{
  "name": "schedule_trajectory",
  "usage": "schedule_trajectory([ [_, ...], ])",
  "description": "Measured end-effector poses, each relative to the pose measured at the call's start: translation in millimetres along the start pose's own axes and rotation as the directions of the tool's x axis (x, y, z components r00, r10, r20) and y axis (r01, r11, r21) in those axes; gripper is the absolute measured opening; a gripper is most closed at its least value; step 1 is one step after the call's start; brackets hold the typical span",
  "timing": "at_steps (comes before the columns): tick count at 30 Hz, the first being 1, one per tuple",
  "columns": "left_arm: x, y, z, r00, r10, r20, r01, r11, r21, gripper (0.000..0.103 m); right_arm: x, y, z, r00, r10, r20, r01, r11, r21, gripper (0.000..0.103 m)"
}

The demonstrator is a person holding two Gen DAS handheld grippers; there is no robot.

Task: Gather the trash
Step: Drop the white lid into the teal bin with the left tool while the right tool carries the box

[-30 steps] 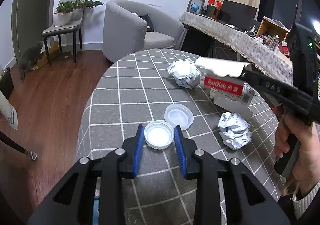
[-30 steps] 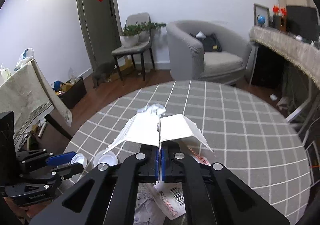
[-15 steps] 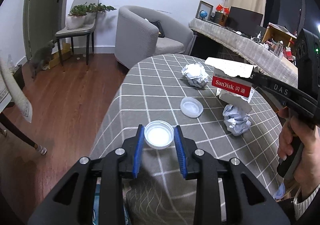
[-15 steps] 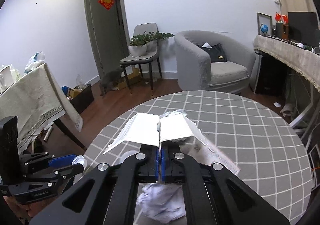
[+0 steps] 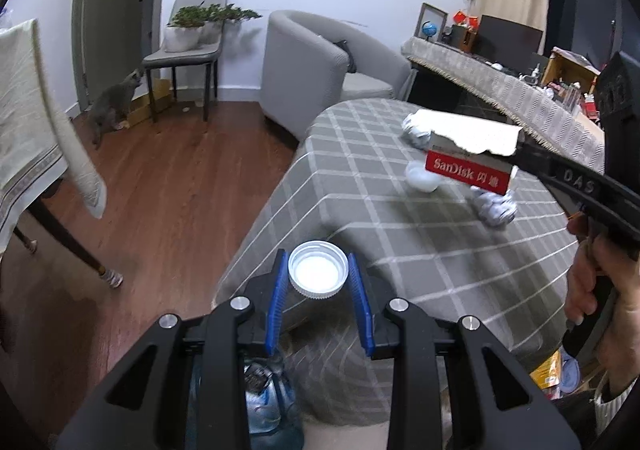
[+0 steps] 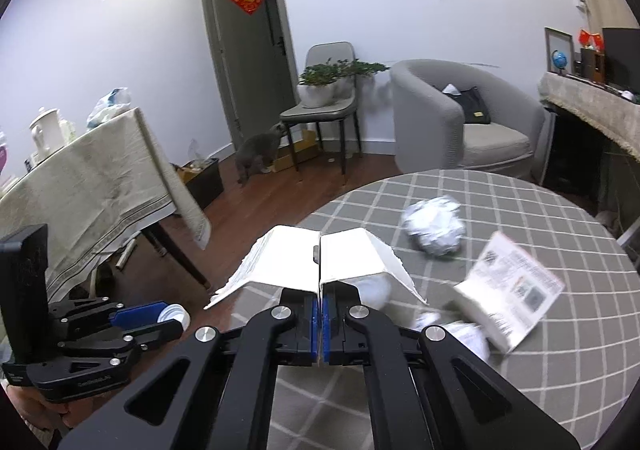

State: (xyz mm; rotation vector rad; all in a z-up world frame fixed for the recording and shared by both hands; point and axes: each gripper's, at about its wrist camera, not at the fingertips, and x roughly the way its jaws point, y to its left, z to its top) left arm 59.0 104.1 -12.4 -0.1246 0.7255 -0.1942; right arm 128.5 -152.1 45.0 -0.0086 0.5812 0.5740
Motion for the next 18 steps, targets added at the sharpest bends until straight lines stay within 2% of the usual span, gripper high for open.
schedule_trajectory([
  [8, -9, 33, -26, 0.997, 0.055, -0.062, -0.057, 0.998, -0.023, 0.033, 13, 51, -10, 0.997, 0.072, -0.032, -0.073, 0.996, -0.044, 0.001],
  [18, 2, 78, -57, 0.968, 0.110, -0.224, -0.123, 0.991, -0.045, 0.033, 37, 105, -16, 0.985, 0.155, -0.082, -0.161, 0.984, -0.079, 0.001],
])
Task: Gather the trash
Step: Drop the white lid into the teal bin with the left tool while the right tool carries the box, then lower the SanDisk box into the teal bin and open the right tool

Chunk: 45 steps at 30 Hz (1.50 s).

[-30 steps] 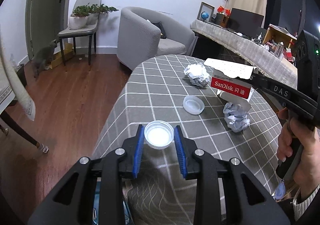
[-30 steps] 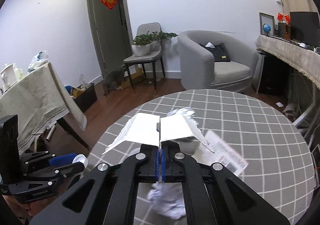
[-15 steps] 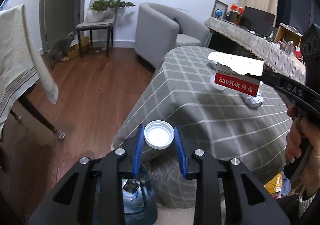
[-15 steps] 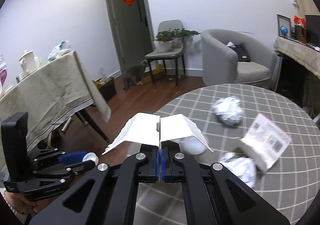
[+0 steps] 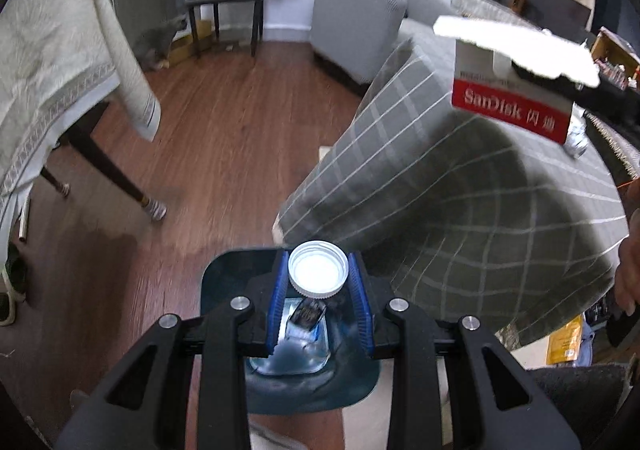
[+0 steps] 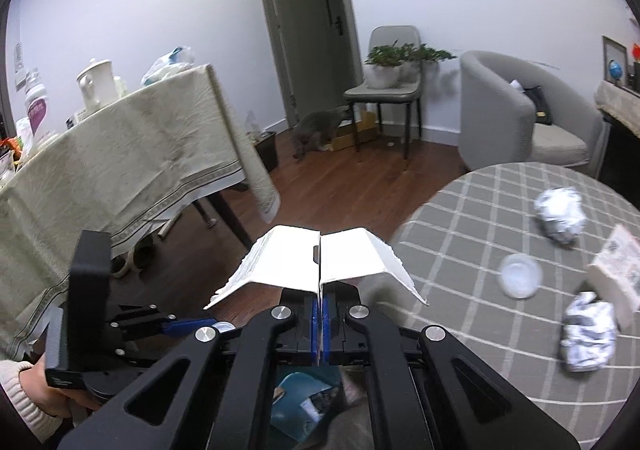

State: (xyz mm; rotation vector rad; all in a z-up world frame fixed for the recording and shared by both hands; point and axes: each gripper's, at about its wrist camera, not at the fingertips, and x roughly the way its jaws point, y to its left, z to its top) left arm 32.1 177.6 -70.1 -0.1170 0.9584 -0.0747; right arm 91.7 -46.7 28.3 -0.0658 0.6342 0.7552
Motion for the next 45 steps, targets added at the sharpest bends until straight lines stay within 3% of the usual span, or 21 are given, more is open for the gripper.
schedule_trajectory([
  [5, 15, 21, -14, 0.994, 0.024, -0.106, -0.027, 0.999, -0.026, 0.033, 26, 26, -4, 0.998, 0.038, -0.052, -0.040, 0.999, -0.028, 0.001],
  [11, 24, 47, -26, 0.983, 0.030, -0.182, -0.044, 0.996, -0.074, 0.034, 46, 45, -9, 0.994, 0.058, -0.094, -0.063, 0.997, -0.043, 0.001],
  [15, 19, 55, -31, 0.982, 0.029, -0.189, -0.046, 0.995, -0.086, 0.038, 60, 50, -14, 0.988, 0.081, -0.131, -0.085, 0.996, -0.026, 0.002],
  [17, 19, 62, -30, 0.982, 0.024, -0.188, -0.043, 0.994, -0.097, 0.047, 68, 54, -17, 0.985, 0.082, -0.149, -0.088, 0.996, -0.029, 0.001],
  [21, 14, 71, -30, 0.983, 0.020, -0.181, -0.041, 0.992, -0.116, 0.047, 80, 61, -21, 0.981, 0.090, -0.174, -0.097, 0.995, -0.029, 0.001],
  [28, -5, 77, -25, 0.994, 0.014, -0.113, -0.028, 0.992, -0.119, 0.049, 100, 72, -34, 0.969, 0.082, -0.234, -0.096, 0.994, -0.050, 0.001],
  [35, -34, 80, -17, 1.000, 0.016, 0.009, -0.015, 0.991, -0.129, 0.042, 130, 78, -61, 0.936, 0.049, -0.348, -0.076, 0.995, -0.066, 0.001],
  [40, -53, 72, -9, 0.994, 0.010, 0.104, 0.001, 0.994, -0.109, 0.035, 153, 79, -86, 0.899, 0.053, -0.435, -0.084, 0.995, -0.052, 0.001],
  [45, -69, 65, -3, 0.983, -0.007, 0.182, 0.026, 0.994, -0.104, 0.030, 162, 86, -99, 0.878, 0.042, -0.477, -0.088, 0.993, -0.074, 0.002],
])
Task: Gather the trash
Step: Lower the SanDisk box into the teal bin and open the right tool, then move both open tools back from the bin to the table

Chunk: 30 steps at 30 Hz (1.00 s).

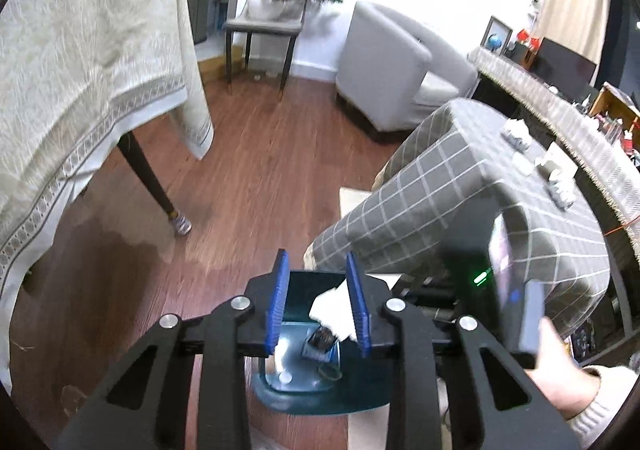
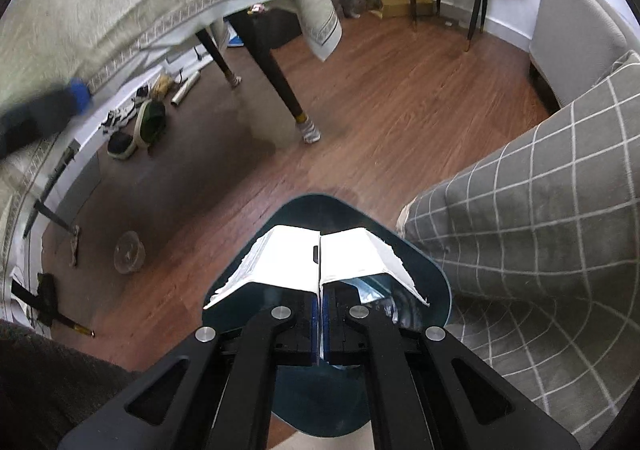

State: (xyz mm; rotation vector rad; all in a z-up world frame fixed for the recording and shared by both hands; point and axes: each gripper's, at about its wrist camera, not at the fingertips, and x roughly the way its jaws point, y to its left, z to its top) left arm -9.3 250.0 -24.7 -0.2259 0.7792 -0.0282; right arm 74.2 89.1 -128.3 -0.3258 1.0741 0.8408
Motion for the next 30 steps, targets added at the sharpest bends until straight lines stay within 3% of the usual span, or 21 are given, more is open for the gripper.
schedule_trajectory([
  [10, -22, -17, 11, 0.994, 0.012, 0.111, -0.015, 1.000, 0.023, 0.025, 26, 3, -19, 0.996, -0.011, -0.088, 0.010, 1.000, -0.016, 0.002],
  [15, -27, -25, 15, 0.990, 0.020, 0.137, -0.025, 0.999, 0.032, 0.025, 40, 6, -33, 0.984, -0.016, -0.177, 0.006, 0.999, -0.053, 0.003],
  [17, -26, -27, 15, 0.990, 0.017, 0.137, -0.022, 0.999, 0.033, 0.025, 40, 6, -38, 0.979, -0.019, -0.202, 0.007, 0.998, -0.061, 0.012],
  [18, -26, -29, 16, 0.990, 0.016, 0.141, -0.021, 0.999, 0.033, 0.025, 39, 6, -39, 0.977, -0.020, -0.211, 0.006, 0.998, -0.066, 0.030],
  [19, -26, -31, 17, 0.989, 0.014, 0.146, -0.019, 0.999, 0.033, 0.025, 36, 6, -40, 0.978, -0.027, -0.206, 0.012, 0.997, -0.072, 0.046],
  [20, -26, -33, 17, 0.989, 0.012, 0.149, -0.018, 0.999, 0.033, 0.025, 34, 6, -41, 0.979, -0.033, -0.199, 0.018, 0.997, -0.077, 0.048],
  [30, -32, -51, 26, 0.976, 0.020, 0.219, -0.026, 0.999, 0.027, 0.025, -15, 2, -29, 0.998, -0.014, -0.055, 0.009, 0.996, -0.090, 0.048],
])
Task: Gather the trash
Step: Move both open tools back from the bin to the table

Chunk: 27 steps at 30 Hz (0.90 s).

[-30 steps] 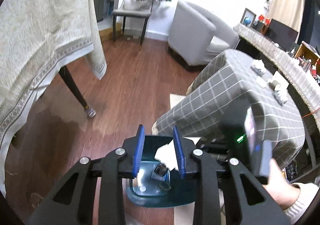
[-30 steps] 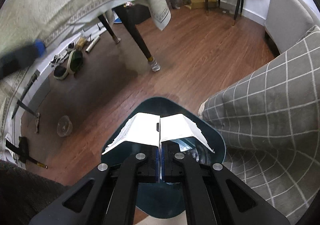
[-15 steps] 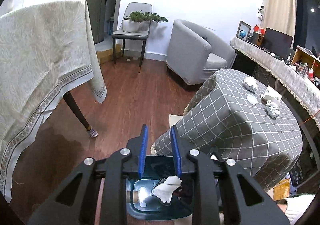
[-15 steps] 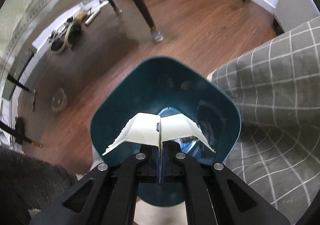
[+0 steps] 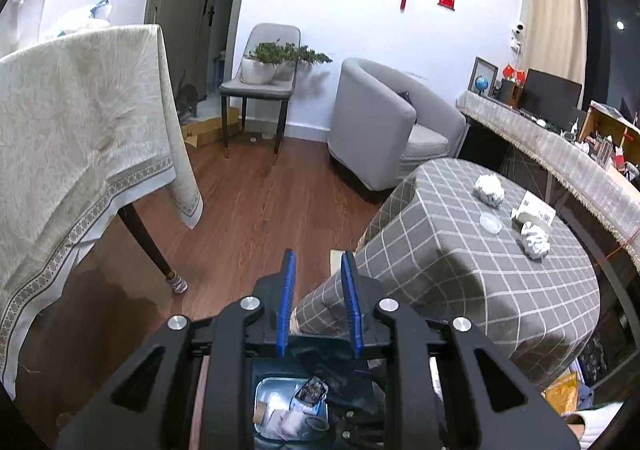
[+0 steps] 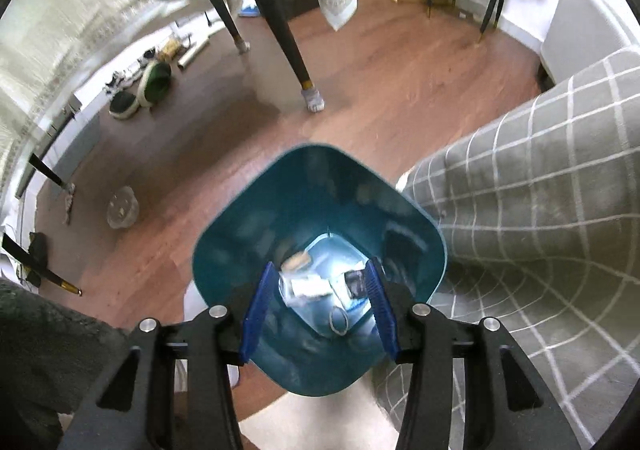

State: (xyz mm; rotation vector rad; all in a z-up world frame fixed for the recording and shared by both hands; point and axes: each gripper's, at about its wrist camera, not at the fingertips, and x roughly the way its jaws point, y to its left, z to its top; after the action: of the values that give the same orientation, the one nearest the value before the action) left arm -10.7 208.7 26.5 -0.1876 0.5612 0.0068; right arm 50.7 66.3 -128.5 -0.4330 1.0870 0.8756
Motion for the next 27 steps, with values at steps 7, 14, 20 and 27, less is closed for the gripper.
schedule_trajectory([
  [7, -5, -12, 11, 0.998, 0.005, 0.055, -0.004, 1.000, -0.012, 0.025, -54, -6, 4, 0.988, 0.017, 0.157, -0.016, 1.000, -0.010, 0.048],
  [14, 0, -30, 18, 0.997, 0.008, 0.079, -0.007, 1.000, -0.009, 0.034, -105, -21, 4, 0.958, 0.009, 0.285, -0.013, 1.000, 0.010, 0.048],
  [20, 17, -58, 16, 0.998, -0.007, 0.058, 0.005, 1.000, 0.023, 0.047, -148, -48, -6, 0.922, -0.040, 0.385, 0.023, 0.998, 0.050, 0.051],
  [27, 37, -88, 12, 0.999, -0.045, 0.027, 0.044, 0.998, 0.037, 0.055, -188, -97, -24, 0.879, -0.123, 0.461, 0.058, 0.986, 0.154, 0.062],
])
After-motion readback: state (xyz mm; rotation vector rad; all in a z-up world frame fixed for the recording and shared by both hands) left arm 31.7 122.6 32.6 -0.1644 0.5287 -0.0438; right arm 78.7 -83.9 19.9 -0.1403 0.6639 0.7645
